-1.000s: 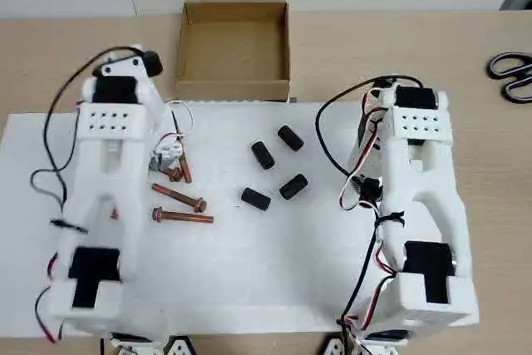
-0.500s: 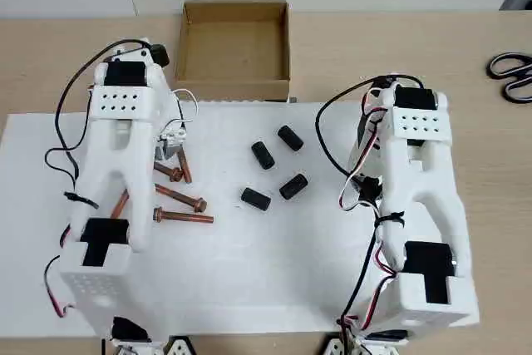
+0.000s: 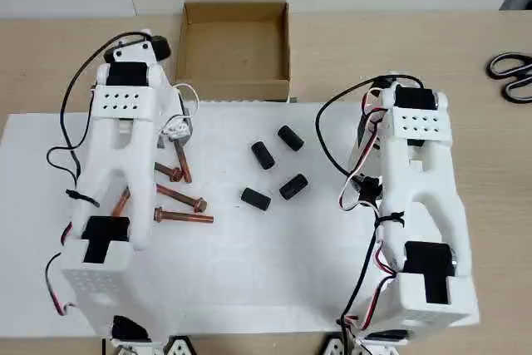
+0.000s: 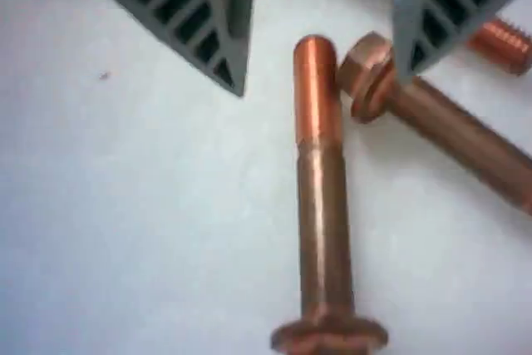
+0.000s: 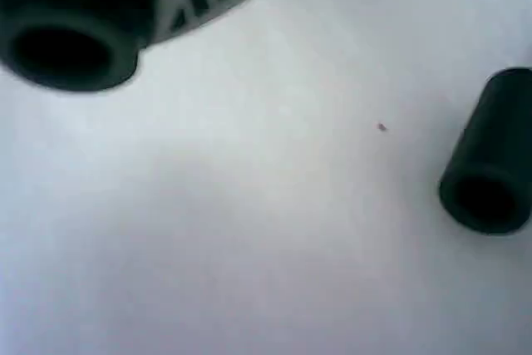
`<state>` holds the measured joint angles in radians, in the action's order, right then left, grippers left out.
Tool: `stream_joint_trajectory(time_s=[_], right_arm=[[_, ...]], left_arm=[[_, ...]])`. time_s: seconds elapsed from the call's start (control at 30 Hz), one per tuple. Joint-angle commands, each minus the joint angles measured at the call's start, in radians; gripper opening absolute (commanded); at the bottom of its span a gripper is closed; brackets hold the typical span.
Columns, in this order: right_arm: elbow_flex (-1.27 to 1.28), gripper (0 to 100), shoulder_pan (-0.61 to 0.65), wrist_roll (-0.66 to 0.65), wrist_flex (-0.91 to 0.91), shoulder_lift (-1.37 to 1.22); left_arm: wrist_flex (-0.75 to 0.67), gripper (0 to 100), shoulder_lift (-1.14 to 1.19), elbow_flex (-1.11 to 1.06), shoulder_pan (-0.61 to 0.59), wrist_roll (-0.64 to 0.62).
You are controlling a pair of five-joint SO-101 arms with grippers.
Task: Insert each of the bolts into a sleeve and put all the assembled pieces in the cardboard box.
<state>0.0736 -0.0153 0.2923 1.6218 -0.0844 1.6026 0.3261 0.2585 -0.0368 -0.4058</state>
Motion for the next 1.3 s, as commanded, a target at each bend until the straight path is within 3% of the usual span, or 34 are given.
stream_joint_trajectory(time_s=[0.0,1.27], right_arm=[[-0.008,0.2,-0.007,-0.005,-0.013,0.048],[-0.006,0.2,0.061,-0.002,-0.028,0.048]], left_arm=[[-0.046,12,-0.002,0.033,0.006,0.008],[-0.144,11,0.247,0.117,0.000,0.023]])
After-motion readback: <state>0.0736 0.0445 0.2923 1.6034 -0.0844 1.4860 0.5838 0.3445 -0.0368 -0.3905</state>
